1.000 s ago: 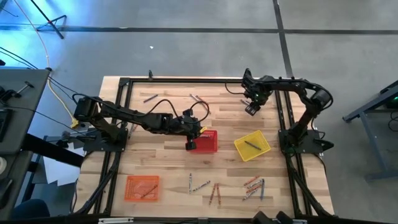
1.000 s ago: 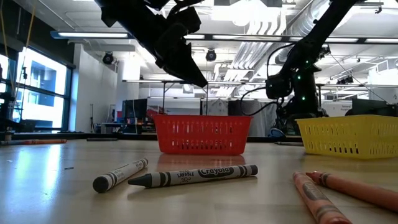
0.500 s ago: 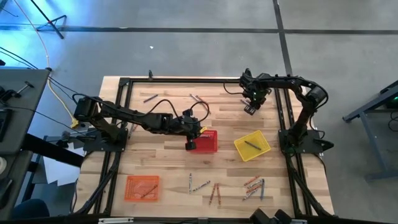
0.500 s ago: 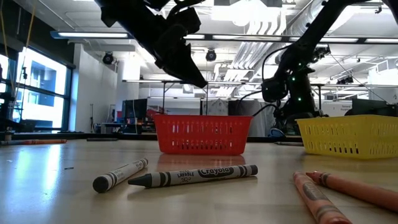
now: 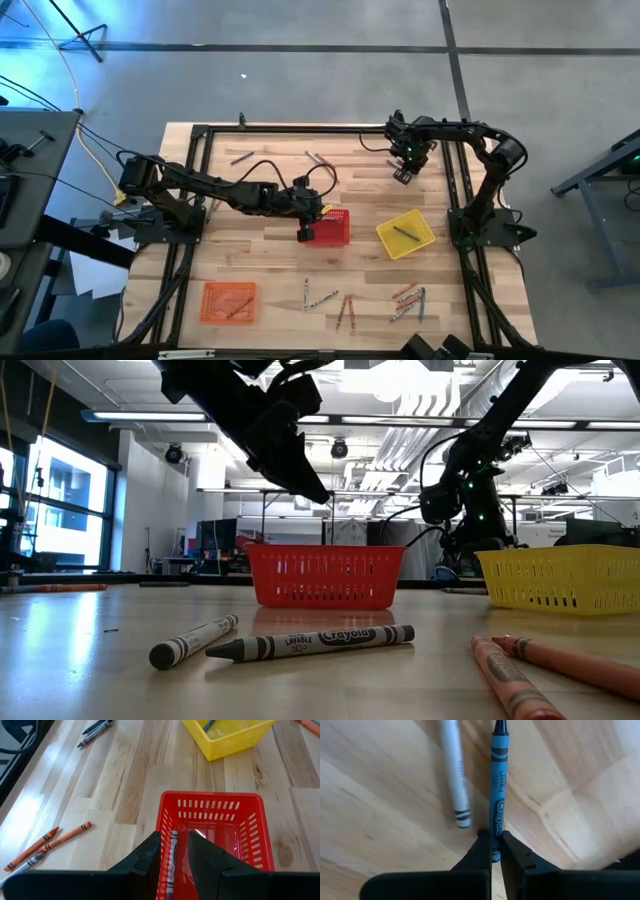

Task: Sort crayons
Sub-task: Put the blue crayon into the yellow bin

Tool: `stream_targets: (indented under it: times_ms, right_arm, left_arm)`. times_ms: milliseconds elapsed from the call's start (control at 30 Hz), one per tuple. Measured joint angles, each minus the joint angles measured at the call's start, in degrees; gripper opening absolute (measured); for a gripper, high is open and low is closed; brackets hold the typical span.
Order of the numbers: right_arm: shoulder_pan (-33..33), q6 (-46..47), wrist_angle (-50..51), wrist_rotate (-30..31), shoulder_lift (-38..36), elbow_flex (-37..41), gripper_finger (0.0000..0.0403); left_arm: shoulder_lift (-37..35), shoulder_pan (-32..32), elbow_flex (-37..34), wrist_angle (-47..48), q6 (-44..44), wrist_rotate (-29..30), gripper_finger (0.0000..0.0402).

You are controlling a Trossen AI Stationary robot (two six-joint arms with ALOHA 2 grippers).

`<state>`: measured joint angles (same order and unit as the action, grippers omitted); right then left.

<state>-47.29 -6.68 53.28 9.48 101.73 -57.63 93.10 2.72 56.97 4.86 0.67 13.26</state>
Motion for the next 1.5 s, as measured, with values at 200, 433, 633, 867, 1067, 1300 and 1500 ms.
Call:
stream_targets:
  times_ms: [200, 433, 633, 867, 1067, 1300, 1500]
  right_arm:
    - [0.0, -0.9, 1.2, 3.7, 0.0, -0.6, 0.0003]
    - [0.6, -0.9, 4.5, 3.9, -3.6, -4.9, 0.0003]
    - [2.8, 2.1, 5.6, 3.7, -11.6, -7.3, 0.0003]
    - [10.9, 7.9, 6.8, -4.4, -22.0, -7.2, 0.0003]
    - [23.6, 15.0, 7.3, -5.6, -28.2, -7.2, 0.0003]
    - [40.9, 24.2, 7.4, -5.7, -30.8, -7.2, 0.0003]
    - [53.9, 31.3, 7.9, -3.9, -30.8, -7.1, 0.0004]
  left_arm:
    - [0.0, 0.0, 0.0, 0.0, -2.0, 0.0, 0.0083]
    - [0.0, 0.0, 0.0, 0.0, -2.7, 0.0, 0.0083]
    - [0.0, 0.0, 0.0, 0.0, -3.5, 0.0, 0.0083]
    - [0.0, 0.0, 0.0, 0.0, -3.5, 0.0, 0.0083]
    - [0.0, 0.0, 0.0, 0.0, -3.6, 0.0, 0.0083]
    - [0.0, 0.0, 0.0, 0.0, -3.5, 0.0, 0.0083]
    - [0.0, 0.0, 0.0, 0.0, -4.2, 0.0, 0.0083]
